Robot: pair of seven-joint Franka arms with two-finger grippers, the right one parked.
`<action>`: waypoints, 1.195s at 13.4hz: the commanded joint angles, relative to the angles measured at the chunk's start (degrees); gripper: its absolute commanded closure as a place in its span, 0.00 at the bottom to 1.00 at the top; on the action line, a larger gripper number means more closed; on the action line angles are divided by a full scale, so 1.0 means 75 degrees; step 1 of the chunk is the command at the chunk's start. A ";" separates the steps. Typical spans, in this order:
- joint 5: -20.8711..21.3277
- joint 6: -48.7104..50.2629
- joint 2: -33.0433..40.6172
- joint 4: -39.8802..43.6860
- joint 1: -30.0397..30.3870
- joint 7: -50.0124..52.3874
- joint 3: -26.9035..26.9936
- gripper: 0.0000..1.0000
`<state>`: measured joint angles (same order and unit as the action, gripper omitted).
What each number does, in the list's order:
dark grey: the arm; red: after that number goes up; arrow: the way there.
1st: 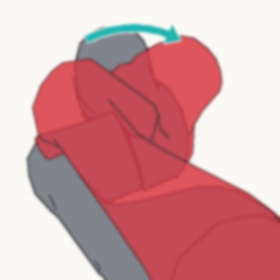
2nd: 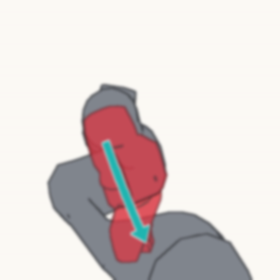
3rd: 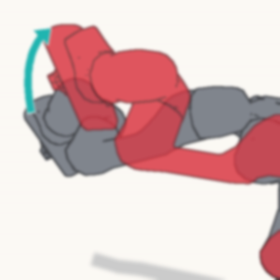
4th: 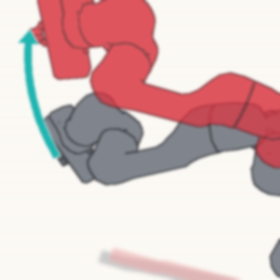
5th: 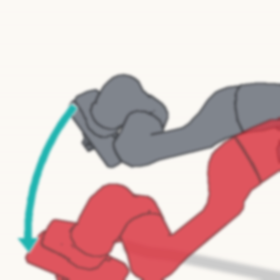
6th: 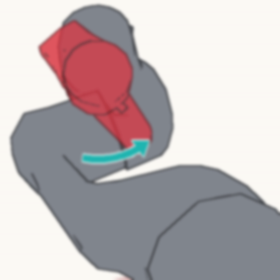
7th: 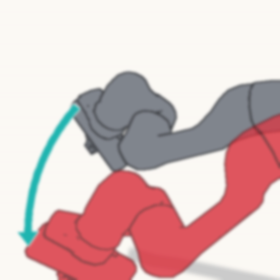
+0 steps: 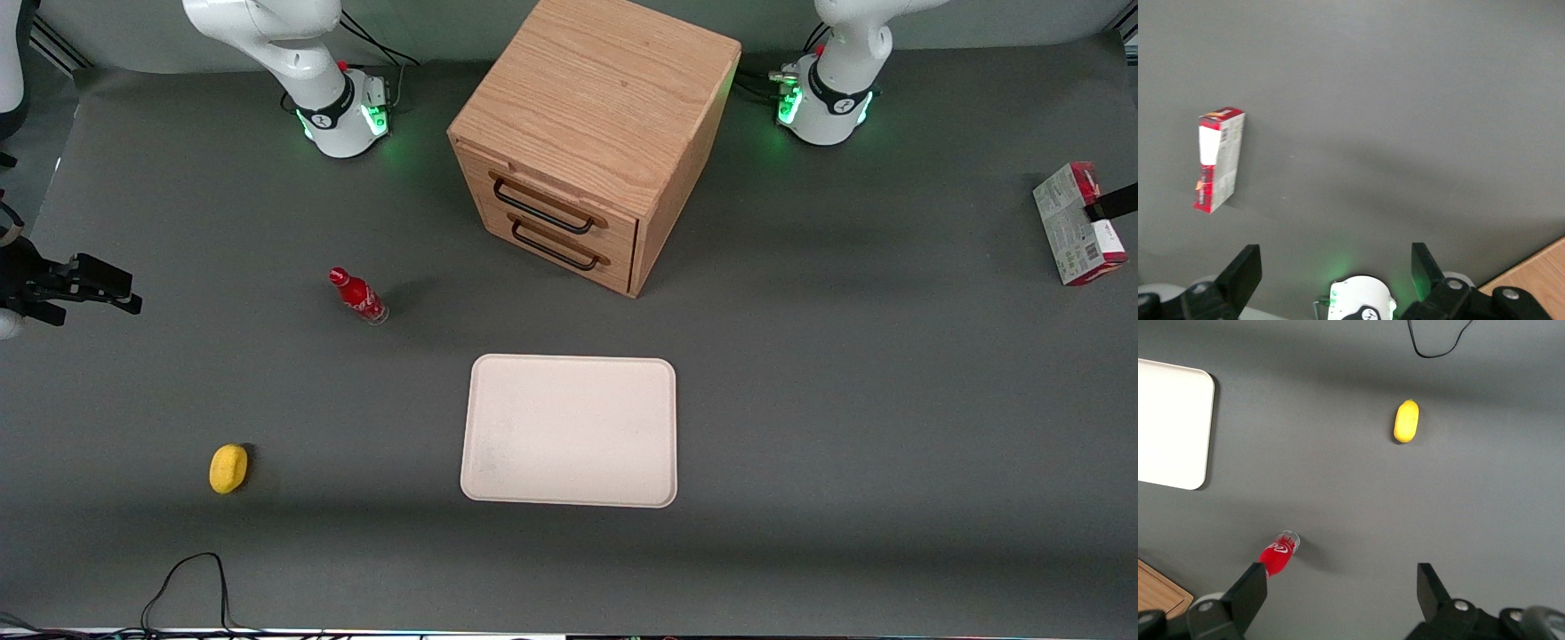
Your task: Place red cookie box on tray
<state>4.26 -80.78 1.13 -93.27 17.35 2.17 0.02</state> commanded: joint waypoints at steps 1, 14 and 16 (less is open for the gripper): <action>0.0158 0.0084 -0.0174 0.0237 0.1032 -0.0812 -0.0073 0.00; 0.0616 -0.1169 -0.1007 -0.0123 0.3650 -0.3699 -0.0085 0.00; 0.0581 -0.1661 -0.0972 -0.0686 0.3790 -0.3805 -0.0085 0.00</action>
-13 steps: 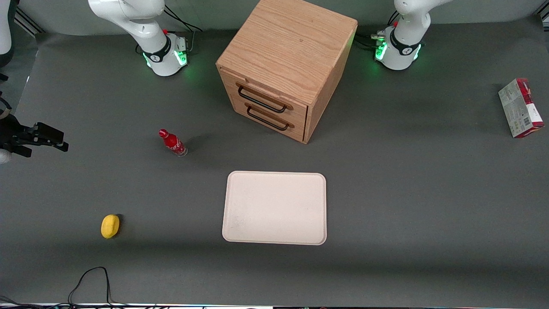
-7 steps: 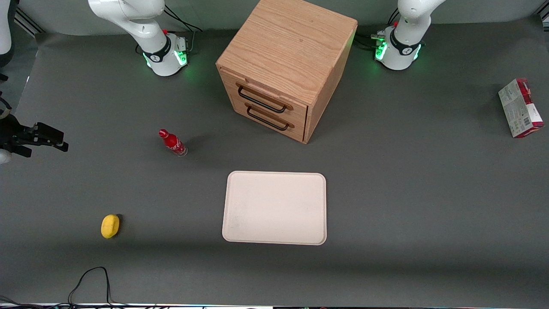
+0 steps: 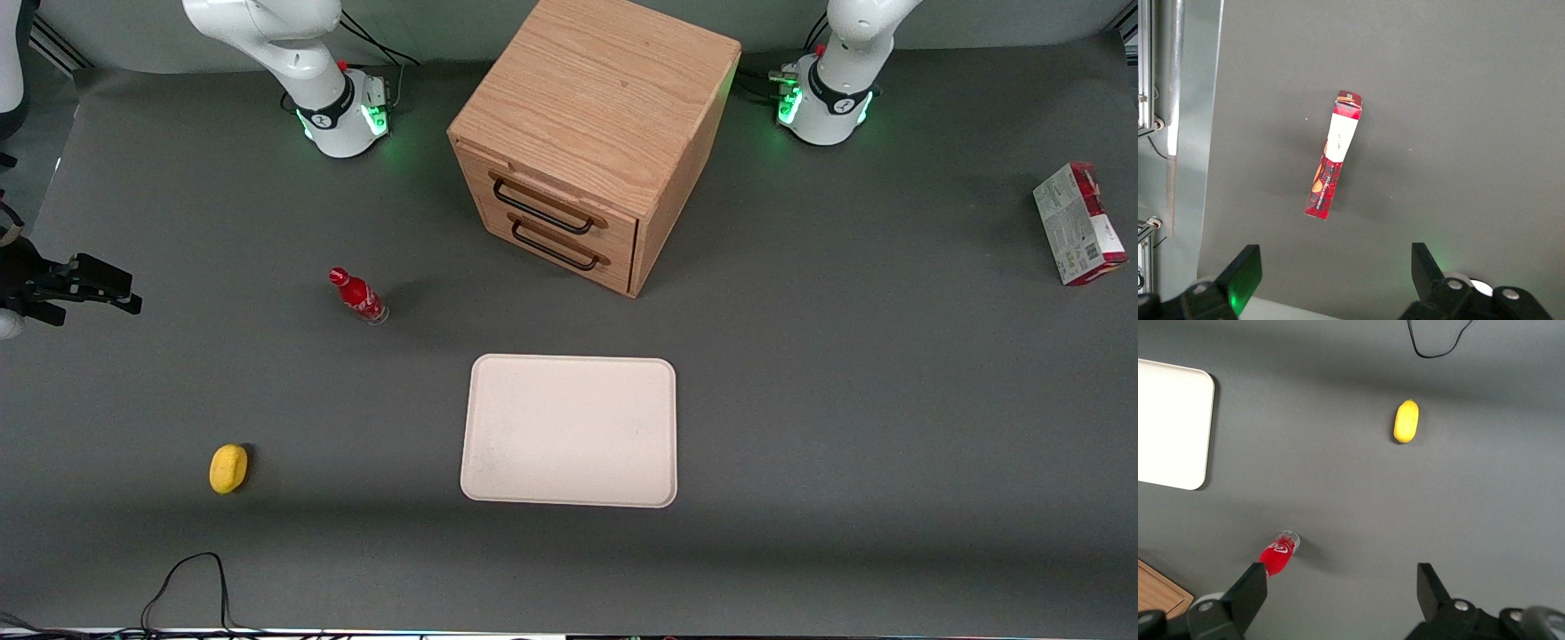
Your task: Place red cookie box on tray
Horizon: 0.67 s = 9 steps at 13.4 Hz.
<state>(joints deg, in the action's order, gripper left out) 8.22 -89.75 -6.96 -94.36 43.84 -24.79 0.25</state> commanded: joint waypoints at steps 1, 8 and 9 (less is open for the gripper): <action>0.0041 -0.0757 0.0107 -0.0811 0.0341 -0.0210 -0.0115 0.00; 0.0041 -0.3486 0.0143 -0.3247 0.0740 -0.0210 -0.0103 0.00; 0.0041 -0.3943 0.0142 -0.3634 0.0752 -0.0210 -0.0103 0.00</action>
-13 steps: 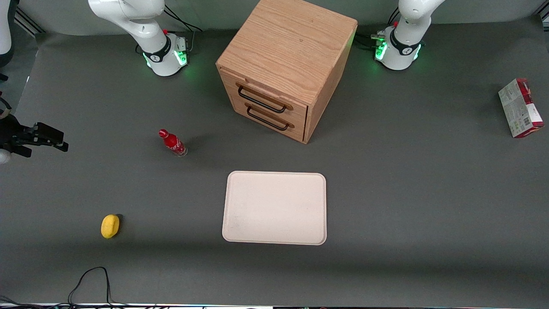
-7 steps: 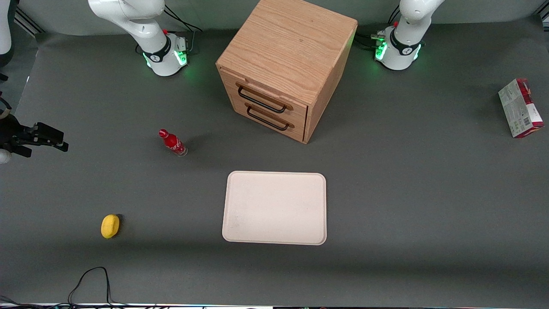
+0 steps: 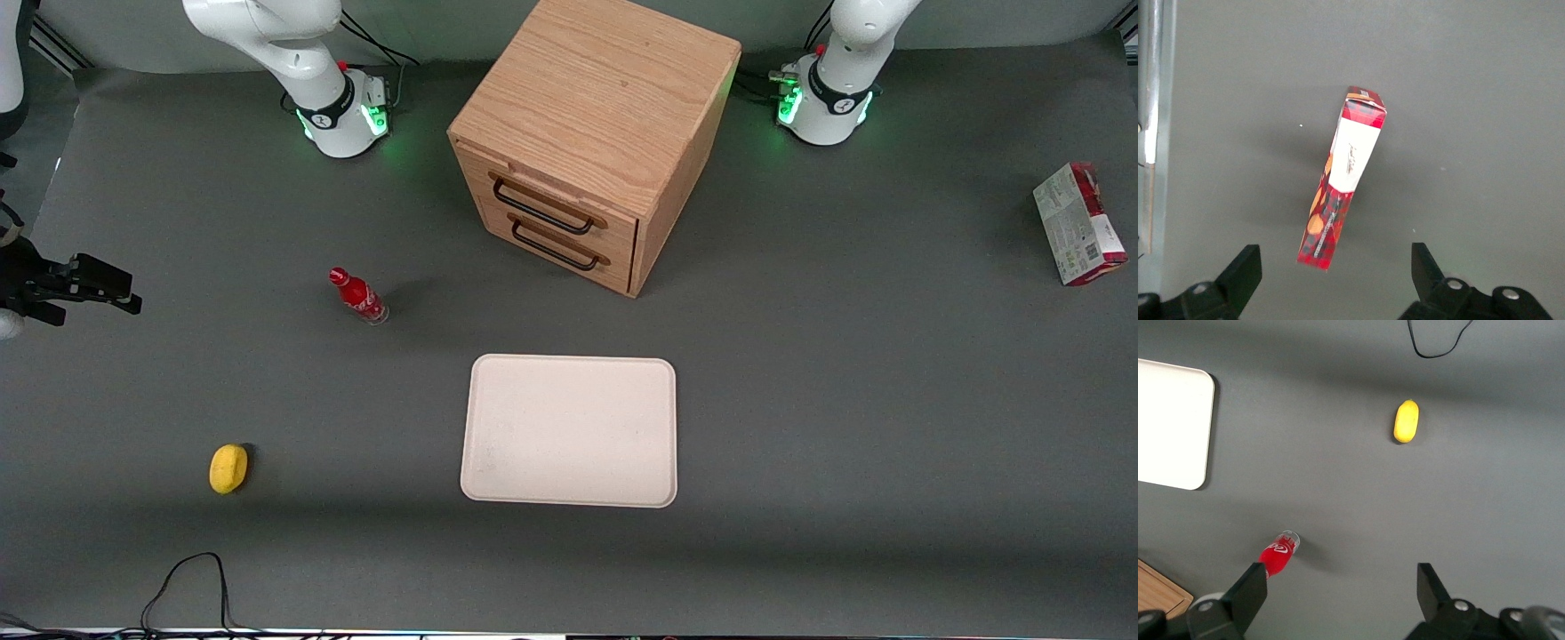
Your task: Place red cookie box on tray
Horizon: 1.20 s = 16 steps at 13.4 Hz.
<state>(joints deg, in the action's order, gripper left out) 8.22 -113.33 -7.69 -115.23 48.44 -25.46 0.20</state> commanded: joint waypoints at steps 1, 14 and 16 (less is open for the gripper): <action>0.0040 -0.1198 0.0240 -0.1144 0.0220 -0.0120 -0.0097 0.00; 0.0052 -0.3311 -0.0768 -0.2003 0.0725 -0.0765 -0.0086 0.00; 0.0052 -0.3323 -0.0791 -0.2003 0.0724 -0.0765 -0.0097 0.00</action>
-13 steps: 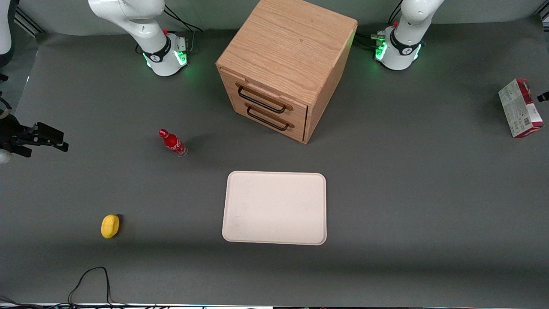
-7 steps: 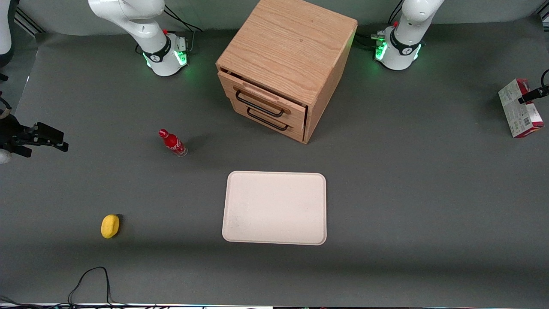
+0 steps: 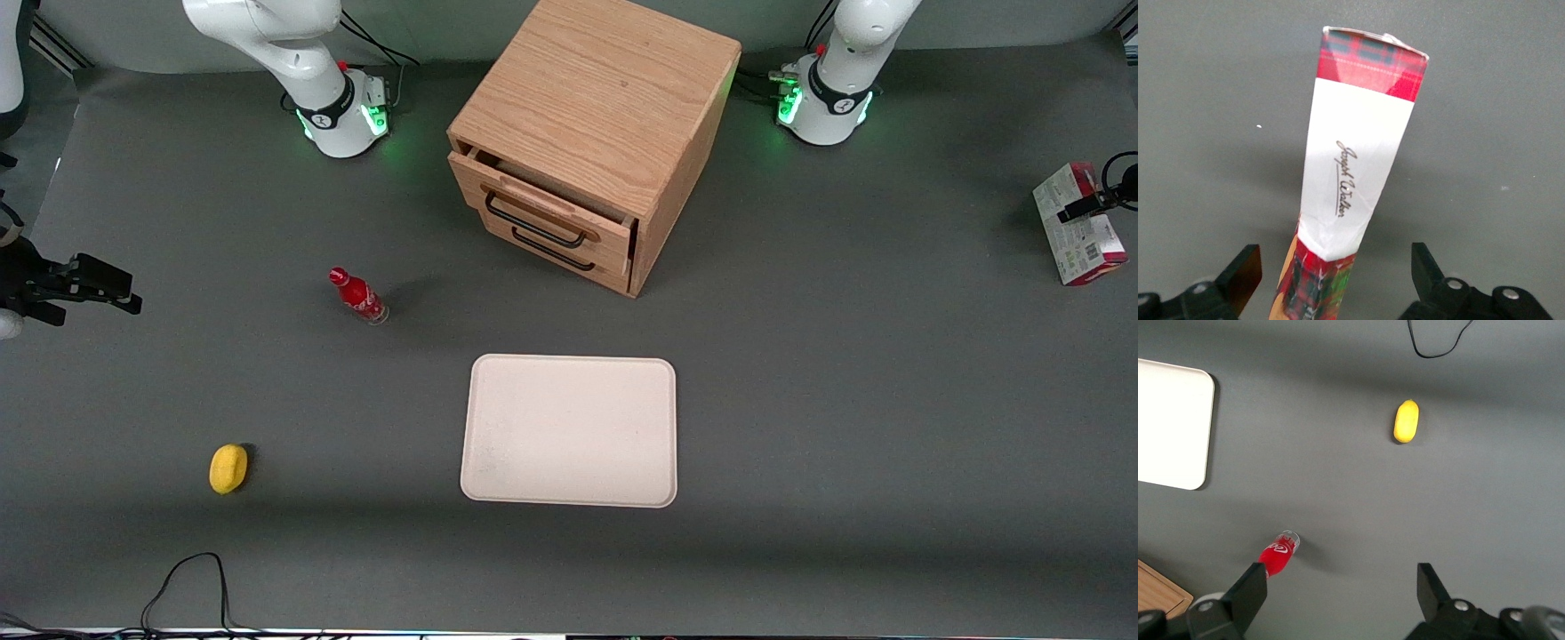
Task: Place red cookie box on tray
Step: 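Close the left gripper on the cookie box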
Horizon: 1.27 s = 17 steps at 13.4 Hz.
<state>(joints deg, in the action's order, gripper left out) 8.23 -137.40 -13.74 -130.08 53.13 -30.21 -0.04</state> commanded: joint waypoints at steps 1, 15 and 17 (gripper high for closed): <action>0.0052 -0.0113 0.0004 -0.0023 0.0099 -0.0132 -0.0065 0.00; 0.0075 0.0306 0.0307 0.0175 -0.0017 -0.0566 -0.0099 1.00; 0.0075 0.1381 0.0588 0.0770 -0.0320 -0.0484 -0.0158 1.00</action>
<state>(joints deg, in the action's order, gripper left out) 8.26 -134.68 -12.97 -127.97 52.90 -33.61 -0.98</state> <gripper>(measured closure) 0.969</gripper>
